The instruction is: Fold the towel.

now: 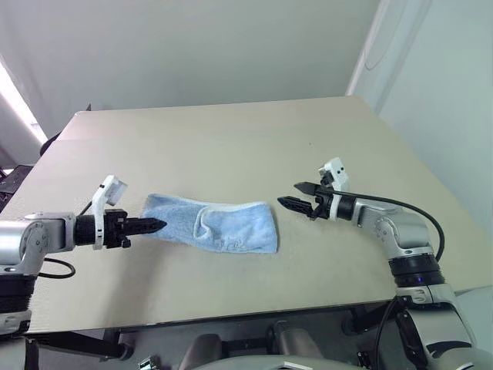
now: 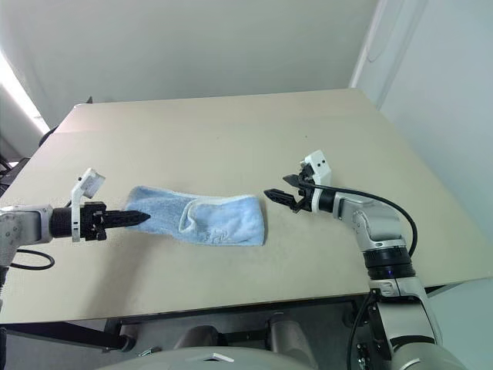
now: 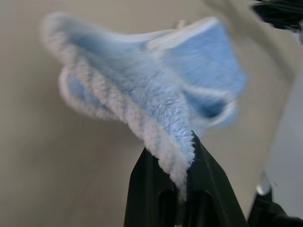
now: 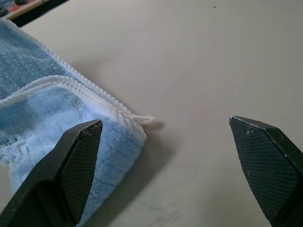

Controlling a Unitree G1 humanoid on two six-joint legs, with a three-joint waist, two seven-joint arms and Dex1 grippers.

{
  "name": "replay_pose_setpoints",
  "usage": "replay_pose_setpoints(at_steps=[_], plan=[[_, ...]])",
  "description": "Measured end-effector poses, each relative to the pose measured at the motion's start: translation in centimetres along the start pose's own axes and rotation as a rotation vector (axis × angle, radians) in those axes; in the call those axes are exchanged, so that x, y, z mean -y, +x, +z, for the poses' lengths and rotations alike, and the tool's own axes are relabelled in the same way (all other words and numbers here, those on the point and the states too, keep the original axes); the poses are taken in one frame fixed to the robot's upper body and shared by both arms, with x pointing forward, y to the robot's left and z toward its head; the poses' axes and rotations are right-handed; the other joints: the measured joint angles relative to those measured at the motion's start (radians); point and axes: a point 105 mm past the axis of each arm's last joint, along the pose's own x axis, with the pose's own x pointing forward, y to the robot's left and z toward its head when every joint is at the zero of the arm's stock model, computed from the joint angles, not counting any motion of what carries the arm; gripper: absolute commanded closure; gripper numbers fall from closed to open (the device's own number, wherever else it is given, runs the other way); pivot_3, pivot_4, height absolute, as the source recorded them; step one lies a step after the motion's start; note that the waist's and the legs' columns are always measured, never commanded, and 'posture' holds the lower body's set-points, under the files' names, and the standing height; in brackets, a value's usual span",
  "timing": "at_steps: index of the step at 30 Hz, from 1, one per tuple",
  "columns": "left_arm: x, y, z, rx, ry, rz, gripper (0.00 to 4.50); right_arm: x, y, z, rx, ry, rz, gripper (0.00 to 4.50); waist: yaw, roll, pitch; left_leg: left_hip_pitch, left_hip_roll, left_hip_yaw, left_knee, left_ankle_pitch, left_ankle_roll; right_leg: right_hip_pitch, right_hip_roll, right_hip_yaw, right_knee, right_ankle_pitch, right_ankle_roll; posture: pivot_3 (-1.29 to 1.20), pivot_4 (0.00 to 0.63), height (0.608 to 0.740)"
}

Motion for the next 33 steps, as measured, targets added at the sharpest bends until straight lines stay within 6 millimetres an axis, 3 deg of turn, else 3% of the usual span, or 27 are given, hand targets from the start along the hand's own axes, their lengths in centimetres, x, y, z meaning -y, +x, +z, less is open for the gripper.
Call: replay_pose_setpoints(at_steps=[8,12,19,25,33], plan=[[2.9,4.3,1.4,-0.143,0.095,-0.207,4.47,0.4,-0.3,-1.6,-0.034,0.018,-0.043,0.0,-0.001,0.0,0.0,-0.001,0.0,0.0,0.0,0.0,0.0,-0.001,0.001,0.0,0.0,0.0,0.0,0.0,0.0,0.74],[2.6,5.8,2.3,-0.192,0.114,-0.223,4.47,0.9,-1.2,-1.9,-0.015,0.041,-0.09,0.0,-0.001,0.0,0.0,-0.001,0.0,0.0,0.0,0.0,0.0,-0.001,0.001,0.001,0.0,0.0,0.0,0.0,0.0,0.74],[2.2,9.5,1.9,-0.282,0.191,-0.263,4.47,1.1,-2.3,-2.2,0.009,0.059,-0.149,0.0,0.0,0.0,0.0,-0.003,0.0,0.0,0.0,0.0,0.0,-0.001,0.001,0.001,0.0,0.0,0.0,0.0,0.0,0.74],[3.7,12.5,3.7,-0.244,0.167,-0.347,4.47,1.6,-2.9,-2.8,0.006,0.09,-0.192,0.0,0.002,0.0,0.0,-0.008,-0.001,0.0,0.001,0.0,0.0,-0.001,0.001,0.001,0.0,0.0,0.0,0.0,0.0,0.74],[4.9,14.6,3.2,-0.255,0.145,-0.405,4.47,1.8,-3.4,-3.3,0.004,0.1,-0.229,0.0,-0.001,0.0,0.0,-0.007,0.0,0.0,0.001,0.0,0.0,-0.001,0.002,0.002,0.002,0.0,0.001,0.0,0.0,0.74]])
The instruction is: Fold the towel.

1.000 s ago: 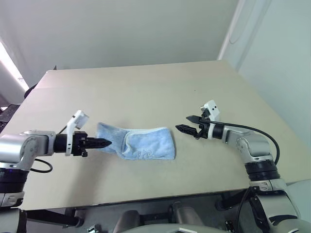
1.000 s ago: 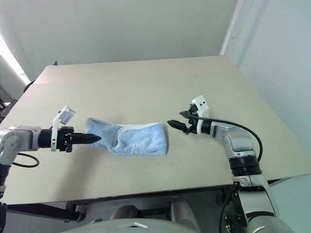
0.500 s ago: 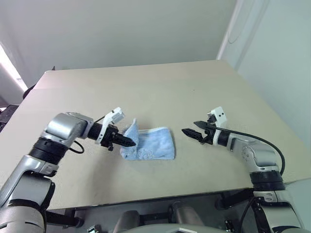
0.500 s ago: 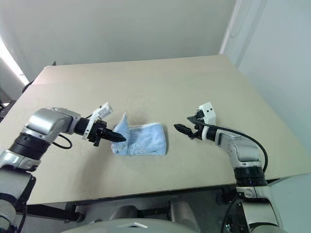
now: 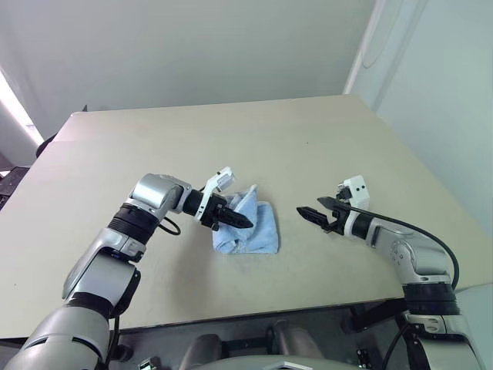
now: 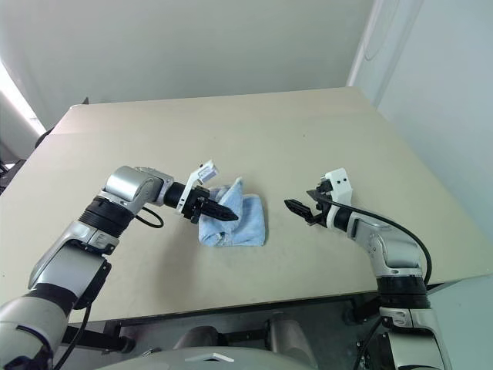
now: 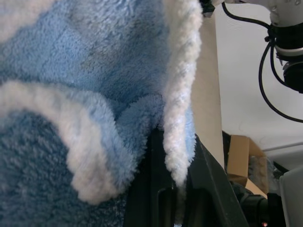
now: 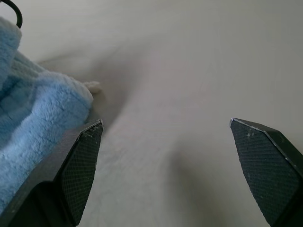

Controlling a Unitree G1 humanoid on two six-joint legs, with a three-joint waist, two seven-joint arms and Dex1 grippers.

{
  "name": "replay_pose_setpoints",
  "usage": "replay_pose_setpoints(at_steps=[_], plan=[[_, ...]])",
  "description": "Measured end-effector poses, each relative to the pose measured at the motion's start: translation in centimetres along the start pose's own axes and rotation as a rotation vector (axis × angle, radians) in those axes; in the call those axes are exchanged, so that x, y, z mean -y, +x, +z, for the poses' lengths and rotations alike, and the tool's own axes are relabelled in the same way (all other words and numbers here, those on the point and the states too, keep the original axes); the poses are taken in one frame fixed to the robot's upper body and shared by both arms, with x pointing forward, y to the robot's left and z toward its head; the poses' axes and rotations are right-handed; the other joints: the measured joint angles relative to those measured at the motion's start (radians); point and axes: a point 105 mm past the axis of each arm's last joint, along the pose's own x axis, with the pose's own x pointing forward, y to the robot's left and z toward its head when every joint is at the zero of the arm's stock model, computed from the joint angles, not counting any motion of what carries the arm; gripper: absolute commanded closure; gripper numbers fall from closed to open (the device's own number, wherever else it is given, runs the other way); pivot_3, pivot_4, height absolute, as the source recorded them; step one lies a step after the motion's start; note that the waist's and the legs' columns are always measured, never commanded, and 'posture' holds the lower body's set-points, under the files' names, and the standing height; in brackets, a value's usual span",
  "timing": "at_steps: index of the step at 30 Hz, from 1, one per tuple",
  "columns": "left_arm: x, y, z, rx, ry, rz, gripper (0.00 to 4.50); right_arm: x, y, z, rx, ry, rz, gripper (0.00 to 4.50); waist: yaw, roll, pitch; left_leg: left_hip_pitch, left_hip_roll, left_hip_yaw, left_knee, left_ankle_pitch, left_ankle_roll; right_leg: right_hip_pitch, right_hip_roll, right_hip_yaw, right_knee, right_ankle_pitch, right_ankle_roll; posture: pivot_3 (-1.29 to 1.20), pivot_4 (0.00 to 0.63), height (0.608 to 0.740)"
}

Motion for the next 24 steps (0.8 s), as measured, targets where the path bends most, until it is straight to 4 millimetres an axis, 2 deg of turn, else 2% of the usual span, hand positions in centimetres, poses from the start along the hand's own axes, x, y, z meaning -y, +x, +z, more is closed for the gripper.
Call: replay_pose_setpoints(at_steps=[4,7,10,16,24], plan=[[0.1,0.6,0.0,0.001,0.005,-0.016,4.47,0.1,0.0,-0.1,0.0,0.002,-0.012,0.0,0.0,0.0,0.0,0.0,0.0,0.0,0.0,0.0,0.0,0.0,0.0,0.0,0.0,0.0,0.0,0.0,0.0,0.74],[0.3,1.1,0.1,0.017,0.015,-0.032,3.76,0.1,0.0,-0.1,0.0,0.001,-0.014,0.0,0.001,0.0,0.0,0.0,0.0,0.0,0.0,0.0,0.0,0.0,0.0,0.0,0.0,0.0,0.0,0.0,0.0,0.74],[0.9,0.8,0.4,0.03,0.037,-0.056,2.75,0.3,0.0,-0.1,-0.002,0.0,-0.023,0.0,0.0,0.0,0.0,0.0,0.0,0.0,0.0,0.0,0.0,0.0,0.0,0.0,0.0,0.0,0.0,0.0,0.0,0.74],[1.2,0.4,-0.3,0.03,0.049,-0.069,0.56,0.7,0.1,-0.6,-0.018,0.013,-0.035,0.0,0.0,0.0,0.0,0.0,0.0,0.0,0.0,0.0,0.0,0.0,0.0,0.001,0.001,0.0,0.0,0.0,0.0,0.74],[2.9,-2.1,2.5,0.256,0.346,-0.035,0.56,0.7,0.5,-0.2,-0.003,0.001,-0.031,0.0,0.002,0.0,0.0,0.0,0.0,0.0,0.001,0.0,0.0,0.0,-0.001,0.001,0.001,0.001,-0.001,0.0,0.0,0.74]])
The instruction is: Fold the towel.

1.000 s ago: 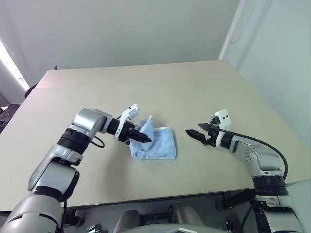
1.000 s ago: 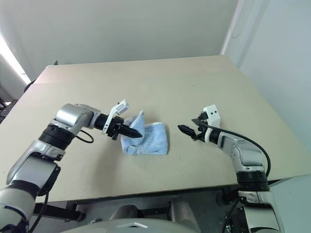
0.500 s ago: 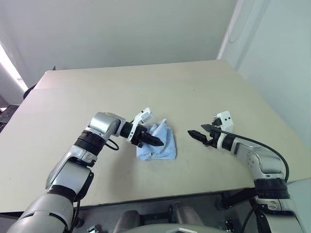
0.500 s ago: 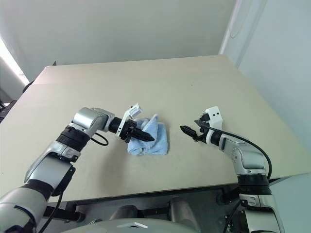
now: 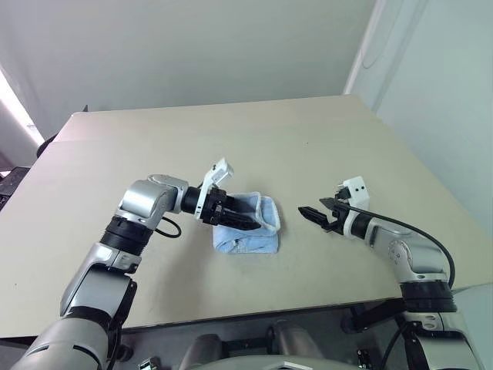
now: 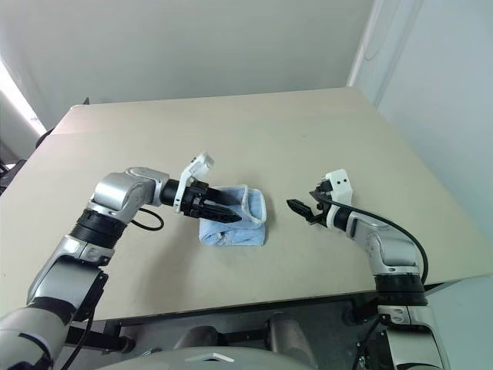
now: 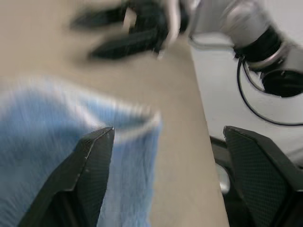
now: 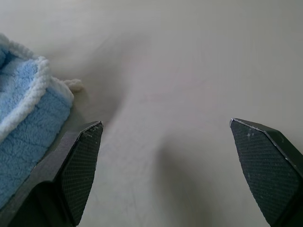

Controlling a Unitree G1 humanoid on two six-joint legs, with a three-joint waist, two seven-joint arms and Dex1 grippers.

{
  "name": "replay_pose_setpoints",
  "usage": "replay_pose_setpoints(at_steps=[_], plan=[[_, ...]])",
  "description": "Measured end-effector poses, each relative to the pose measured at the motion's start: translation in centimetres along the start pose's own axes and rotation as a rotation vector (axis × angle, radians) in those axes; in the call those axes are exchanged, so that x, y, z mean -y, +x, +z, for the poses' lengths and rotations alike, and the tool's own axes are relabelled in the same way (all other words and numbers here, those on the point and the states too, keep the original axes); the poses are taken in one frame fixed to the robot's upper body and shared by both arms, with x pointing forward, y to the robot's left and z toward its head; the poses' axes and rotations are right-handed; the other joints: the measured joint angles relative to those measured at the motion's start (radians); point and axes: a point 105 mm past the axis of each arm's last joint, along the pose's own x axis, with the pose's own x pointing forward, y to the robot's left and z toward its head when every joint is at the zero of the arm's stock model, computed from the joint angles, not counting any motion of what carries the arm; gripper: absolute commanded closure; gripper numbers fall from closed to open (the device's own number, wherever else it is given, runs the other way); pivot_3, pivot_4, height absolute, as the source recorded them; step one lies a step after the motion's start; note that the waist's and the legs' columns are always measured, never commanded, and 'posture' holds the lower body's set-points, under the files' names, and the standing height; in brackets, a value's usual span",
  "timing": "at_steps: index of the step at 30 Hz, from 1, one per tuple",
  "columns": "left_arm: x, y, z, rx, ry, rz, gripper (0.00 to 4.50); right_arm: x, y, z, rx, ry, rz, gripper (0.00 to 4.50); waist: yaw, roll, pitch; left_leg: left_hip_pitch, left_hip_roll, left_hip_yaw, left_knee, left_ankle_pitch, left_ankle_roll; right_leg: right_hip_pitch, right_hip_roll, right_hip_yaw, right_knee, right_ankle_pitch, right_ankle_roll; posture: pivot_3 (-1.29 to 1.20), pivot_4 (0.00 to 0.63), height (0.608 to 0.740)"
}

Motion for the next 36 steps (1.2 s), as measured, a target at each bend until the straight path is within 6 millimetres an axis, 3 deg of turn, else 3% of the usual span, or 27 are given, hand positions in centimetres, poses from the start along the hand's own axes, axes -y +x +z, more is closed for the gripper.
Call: replay_pose_setpoints(at_steps=[7,11,13,19,26,32,36], plan=[[-1.9,-1.9,0.0,0.033,0.189,0.152,0.56,0.0,0.1,0.3,0.022,-0.013,0.002,0.0,0.002,0.0,0.0,0.0,0.0,0.0,0.001,0.0,0.0,0.0,0.0,0.0,0.001,0.0,0.0,0.0,0.0,0.74],[-3.3,-1.0,-1.3,0.061,0.176,0.191,0.56,-0.1,0.4,0.5,0.04,-0.017,-0.001,0.0,0.003,0.0,0.0,0.0,-0.001,0.001,0.001,0.0,0.0,0.0,0.0,0.0,0.001,0.002,-0.001,0.0,0.0,0.74],[-3.3,-0.1,-2.5,0.057,0.169,0.169,0.56,-0.2,0.6,0.9,0.05,-0.018,0.005,0.0,0.003,0.0,0.0,0.0,-0.001,0.001,0.001,0.0,0.0,0.0,0.0,0.0,0.0,0.003,-0.001,0.0,0.0,0.74],[-2.8,2.0,-8.7,-0.07,0.157,0.107,0.56,-0.2,0.6,1.3,0.059,-0.018,0.002,0.0,0.002,0.0,-0.001,0.0,-0.001,0.001,0.001,0.0,0.0,0.0,0.0,0.001,0.001,0.003,-0.001,0.0,0.0,0.74],[-3.4,2.8,-8.9,-0.031,0.213,0.138,0.56,-1.0,0.6,1.9,0.075,-0.014,0.037,0.0,0.009,0.002,-0.004,0.014,-0.001,0.001,0.001,0.0,0.0,0.014,0.0,0.0,0.0,0.0,0.003,0.0,0.0,0.74],[-3.1,2.6,-8.7,-0.032,0.245,0.127,0.56,-4.1,0.4,1.3,-0.009,0.093,0.232,0.0,0.009,0.002,-0.004,0.016,0.0,0.001,0.001,0.0,0.0,0.017,0.0,-0.001,-0.003,0.0,0.003,0.0,0.0,0.74],[-2.4,1.6,-8.2,-0.049,0.277,0.097,0.56,-6.1,0.2,0.5,-0.145,0.387,0.39,0.0,0.004,0.002,-0.004,0.016,0.0,0.0,0.0,0.0,0.0,0.016,0.0,-0.001,-0.002,0.0,0.002,0.0,0.0,0.74]])
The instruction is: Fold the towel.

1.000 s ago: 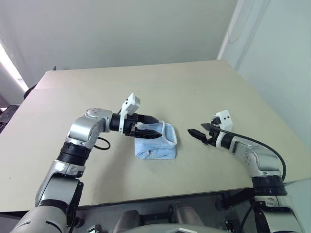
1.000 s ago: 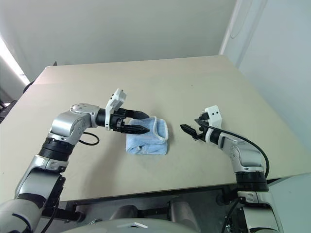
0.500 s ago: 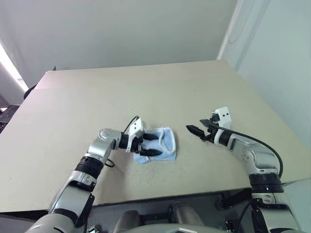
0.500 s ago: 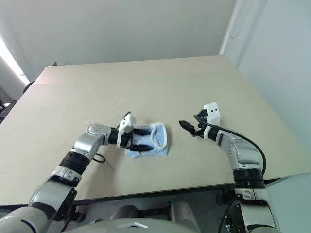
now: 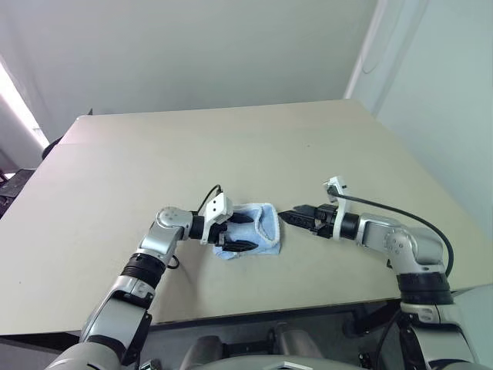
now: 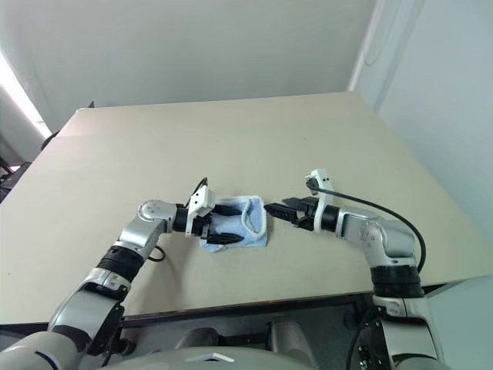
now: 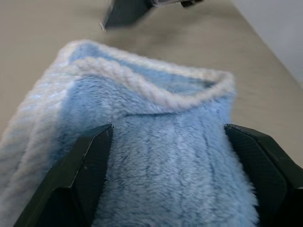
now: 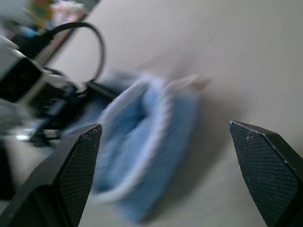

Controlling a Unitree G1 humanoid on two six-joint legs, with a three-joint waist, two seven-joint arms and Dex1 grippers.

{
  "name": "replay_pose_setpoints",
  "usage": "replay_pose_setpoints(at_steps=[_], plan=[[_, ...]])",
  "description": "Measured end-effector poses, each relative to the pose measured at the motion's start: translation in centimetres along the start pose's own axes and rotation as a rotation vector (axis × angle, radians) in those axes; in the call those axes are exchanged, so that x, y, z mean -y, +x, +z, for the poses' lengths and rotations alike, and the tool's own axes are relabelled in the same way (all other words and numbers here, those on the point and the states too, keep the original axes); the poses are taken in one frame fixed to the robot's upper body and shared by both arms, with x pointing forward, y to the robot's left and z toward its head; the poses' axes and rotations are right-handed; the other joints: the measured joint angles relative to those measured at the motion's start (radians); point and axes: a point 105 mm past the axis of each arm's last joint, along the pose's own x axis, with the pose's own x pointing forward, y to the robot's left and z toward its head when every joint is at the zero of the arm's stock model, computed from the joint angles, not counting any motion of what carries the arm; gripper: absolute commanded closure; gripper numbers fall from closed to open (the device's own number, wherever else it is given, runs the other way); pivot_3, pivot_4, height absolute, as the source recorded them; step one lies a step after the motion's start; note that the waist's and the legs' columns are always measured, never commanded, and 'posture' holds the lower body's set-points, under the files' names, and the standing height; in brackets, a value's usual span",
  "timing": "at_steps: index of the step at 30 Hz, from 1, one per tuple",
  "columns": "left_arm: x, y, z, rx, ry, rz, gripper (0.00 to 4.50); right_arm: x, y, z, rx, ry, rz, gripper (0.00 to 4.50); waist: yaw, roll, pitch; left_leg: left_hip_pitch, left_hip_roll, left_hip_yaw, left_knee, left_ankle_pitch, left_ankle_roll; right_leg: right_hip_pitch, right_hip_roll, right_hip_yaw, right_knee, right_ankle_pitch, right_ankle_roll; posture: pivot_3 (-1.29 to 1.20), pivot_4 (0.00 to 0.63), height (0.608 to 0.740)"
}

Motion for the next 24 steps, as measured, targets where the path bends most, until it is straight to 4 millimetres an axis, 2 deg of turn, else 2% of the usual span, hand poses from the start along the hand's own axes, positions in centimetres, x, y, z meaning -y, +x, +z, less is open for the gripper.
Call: replay_pose_setpoints(at_steps=[4,8,15,20,24], plan=[[0.1,-0.3,0.1,-0.002,0.015,0.0,0.56,-0.5,0.7,-0.4,-0.052,0.154,0.059,0.0,0.002,0.0,0.0,0.0,0.001,-0.001,0.0,0.0,0.0,0.0,0.0,-0.001,0.0,0.0,0.0,0.0,0.0,0.74],[0.2,-0.1,0.3,0.006,0.03,0.007,0.56,-0.2,1.8,-1.8,-0.112,0.239,0.049,0.0,0.002,0.0,0.0,0.0,0.0,-0.001,-0.001,0.0,0.0,-0.002,0.0,-0.001,0.0,0.0,0.001,0.0,0.0,0.74],[1.1,0.1,1.1,0.024,0.09,-0.008,0.56,-0.8,2.7,-3.0,-0.189,0.214,0.054,0.0,-0.002,0.0,0.0,-0.001,0.0,0.0,-0.001,0.0,0.0,-0.005,0.0,0.0,0.0,0.001,0.001,0.0,0.0,0.74],[1.6,-0.4,1.2,0.014,0.105,-0.005,0.56,-1.2,2.8,-3.4,-0.211,0.229,0.076,0.0,-0.005,0.0,0.0,-0.001,0.001,0.0,-0.001,0.0,0.0,-0.005,0.001,-0.001,0.001,0.0,0.001,0.0,0.0,0.74],[1.9,-1.1,1.1,0.011,0.095,0.007,0.56,-2.1,3.7,-3.9,-0.229,0.243,0.114,0.0,-0.007,0.0,0.0,-0.001,0.001,0.0,-0.001,0.0,0.0,-0.005,0.001,-0.001,0.001,0.0,0.001,0.0,0.0,0.74]])
